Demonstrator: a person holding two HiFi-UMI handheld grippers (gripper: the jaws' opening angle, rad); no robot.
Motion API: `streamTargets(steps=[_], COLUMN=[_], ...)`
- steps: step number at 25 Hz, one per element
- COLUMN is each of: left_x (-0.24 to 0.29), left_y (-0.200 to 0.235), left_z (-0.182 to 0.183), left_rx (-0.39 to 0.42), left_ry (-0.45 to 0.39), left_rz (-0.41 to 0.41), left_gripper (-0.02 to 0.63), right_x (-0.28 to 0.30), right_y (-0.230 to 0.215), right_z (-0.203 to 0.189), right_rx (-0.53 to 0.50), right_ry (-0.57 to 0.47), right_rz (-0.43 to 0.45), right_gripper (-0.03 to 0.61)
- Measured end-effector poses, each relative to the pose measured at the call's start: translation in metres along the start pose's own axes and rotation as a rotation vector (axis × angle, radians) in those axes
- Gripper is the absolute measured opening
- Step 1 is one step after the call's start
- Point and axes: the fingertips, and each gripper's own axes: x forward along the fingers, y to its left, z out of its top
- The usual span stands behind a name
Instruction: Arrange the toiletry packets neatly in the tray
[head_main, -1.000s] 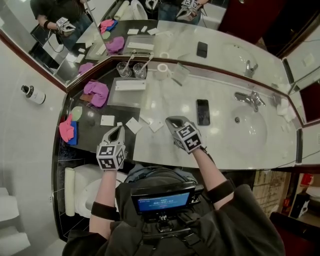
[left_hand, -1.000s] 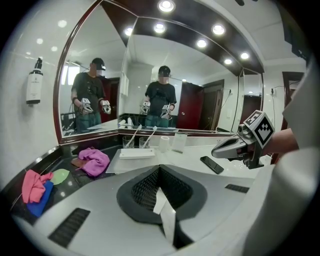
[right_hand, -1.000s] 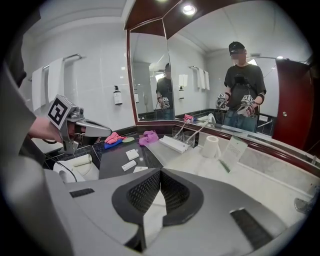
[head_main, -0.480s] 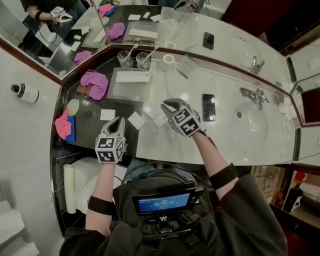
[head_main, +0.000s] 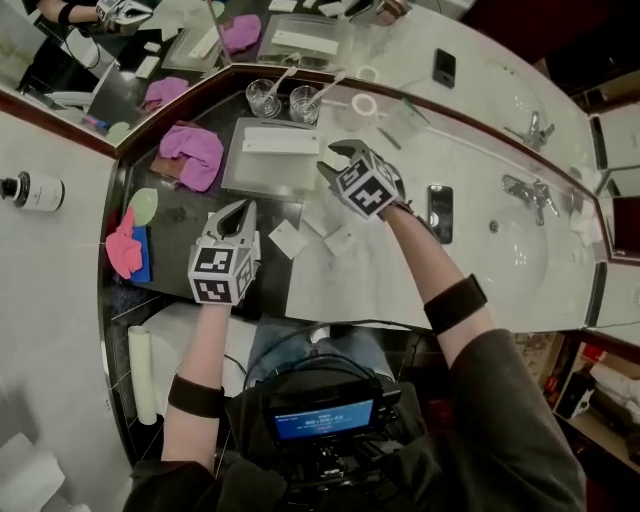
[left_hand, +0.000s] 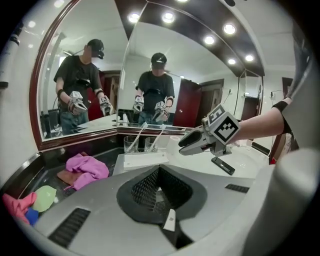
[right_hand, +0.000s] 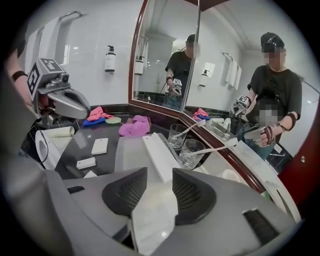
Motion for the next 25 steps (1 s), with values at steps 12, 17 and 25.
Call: streamTargets(steps=[12, 17, 25], left_x=[0.029, 0.036, 0.038], left_y=[0.026, 0.035, 0.038], left_z=[-0.015, -0.013, -0.02], left_rx=[-0.051, -0.067, -0.084], left_ry=[0.015, 0.01, 0.016], left_rz=[-0.006, 0.002, 0.007], left_gripper=[0.0, 0.0, 0.0], right_x=[0.076, 0.091, 0.104], right_y=[-0.048, -0.052, -0.041], right_z=[-0.01, -0.008, -0.012], right_rx=[-0.02, -0.007, -0.073], right_ry=[0.131, 0.132, 0.164], right_rz=[0.028, 0.062, 0.132], right_gripper=[0.216, 0.213, 0.129])
